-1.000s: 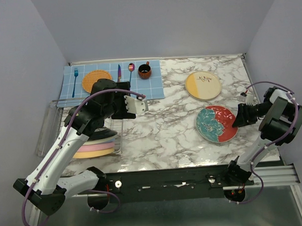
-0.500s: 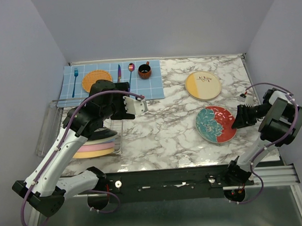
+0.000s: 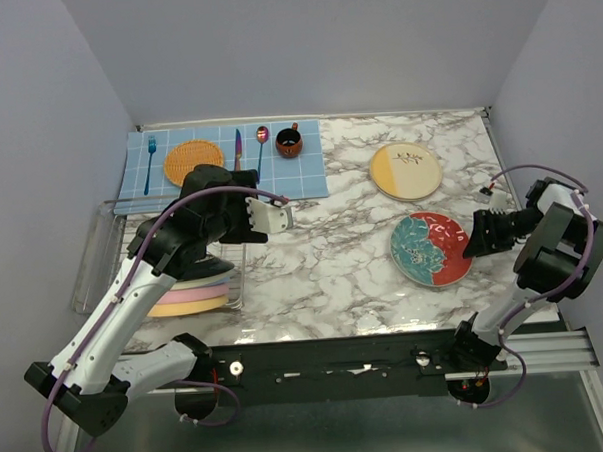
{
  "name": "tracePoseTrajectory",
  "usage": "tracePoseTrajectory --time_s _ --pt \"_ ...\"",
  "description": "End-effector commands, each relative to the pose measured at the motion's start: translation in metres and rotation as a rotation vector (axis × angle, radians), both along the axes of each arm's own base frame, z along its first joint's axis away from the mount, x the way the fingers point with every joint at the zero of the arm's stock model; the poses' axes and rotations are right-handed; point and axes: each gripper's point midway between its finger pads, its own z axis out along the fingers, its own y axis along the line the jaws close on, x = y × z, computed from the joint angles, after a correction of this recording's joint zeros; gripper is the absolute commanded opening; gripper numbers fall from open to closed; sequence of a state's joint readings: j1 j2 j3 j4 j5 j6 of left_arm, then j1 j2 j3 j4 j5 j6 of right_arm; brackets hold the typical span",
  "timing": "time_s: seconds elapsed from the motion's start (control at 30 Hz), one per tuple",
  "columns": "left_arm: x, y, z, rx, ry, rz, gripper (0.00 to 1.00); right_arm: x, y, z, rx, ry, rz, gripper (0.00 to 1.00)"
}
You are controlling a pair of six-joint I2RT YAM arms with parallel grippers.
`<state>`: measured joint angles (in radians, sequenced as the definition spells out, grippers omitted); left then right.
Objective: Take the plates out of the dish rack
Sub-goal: Place the plate at the center of the board, then unload the plate from the dish rack.
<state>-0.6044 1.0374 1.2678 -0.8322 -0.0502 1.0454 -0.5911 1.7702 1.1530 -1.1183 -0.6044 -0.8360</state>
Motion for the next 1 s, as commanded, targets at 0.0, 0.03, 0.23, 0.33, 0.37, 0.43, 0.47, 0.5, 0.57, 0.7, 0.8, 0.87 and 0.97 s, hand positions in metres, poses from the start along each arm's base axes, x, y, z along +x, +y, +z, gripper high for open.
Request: tracePoseTrajectory --time_s 0.0,0.03,0.23,0.33,0.37,0.43,0.47,0.5,0.57,0.7,0.8,0.87,0.97 --pt "0.0 0.005 0.006 0.014 -0.035 0.012 0.99 0.005 -0.011 0.01 -0.085 -0.046 -0.012 0.63" --pt "0.0 0.005 0.006 0.016 -0.036 0.013 0.99 0.008 -0.015 0.015 -0.106 -0.059 -0.012 0.64" --pt "0.001 0.011 0.007 0.055 -0.06 0.017 0.99 0.016 -0.027 0.033 -0.174 -0.096 -0.015 0.66" --pt "0.0 0.02 -0.005 0.128 -0.05 0.014 0.99 0.022 -0.031 0.047 -0.203 -0.141 -0.016 0.66" --pt "0.001 0.026 -0.008 0.186 -0.06 0.011 0.99 0.023 -0.032 0.051 -0.209 -0.152 -0.016 0.66" --pt "-0.004 0.035 -0.023 0.26 -0.025 0.009 0.98 0.024 -0.03 0.056 -0.204 -0.167 -0.014 0.66" --pt "-0.007 0.04 -0.026 0.286 -0.013 0.01 0.98 0.023 -0.029 0.057 -0.203 -0.169 -0.011 0.66" --pt "-0.01 0.043 -0.028 0.303 0.006 0.009 0.98 0.021 -0.027 0.056 -0.2 -0.17 -0.009 0.66" --pt "-0.023 0.051 -0.038 0.339 0.069 0.005 0.98 0.019 -0.026 0.055 -0.202 -0.177 -0.002 0.66" --pt "-0.052 0.053 -0.041 0.302 0.162 -0.04 0.97 0.019 -0.026 0.049 -0.198 -0.177 0.002 0.66" --pt "-0.071 0.059 -0.048 0.3 0.24 -0.047 0.97 0.02 -0.024 0.047 -0.185 -0.173 -0.001 0.66" --pt "-0.084 0.062 -0.056 0.294 0.297 -0.052 0.97 0.021 -0.022 0.045 -0.169 -0.172 -0.006 0.66" --pt "-0.097 0.067 -0.067 0.304 0.345 -0.051 0.97 0.02 -0.02 0.043 -0.154 -0.162 -0.01 0.66"
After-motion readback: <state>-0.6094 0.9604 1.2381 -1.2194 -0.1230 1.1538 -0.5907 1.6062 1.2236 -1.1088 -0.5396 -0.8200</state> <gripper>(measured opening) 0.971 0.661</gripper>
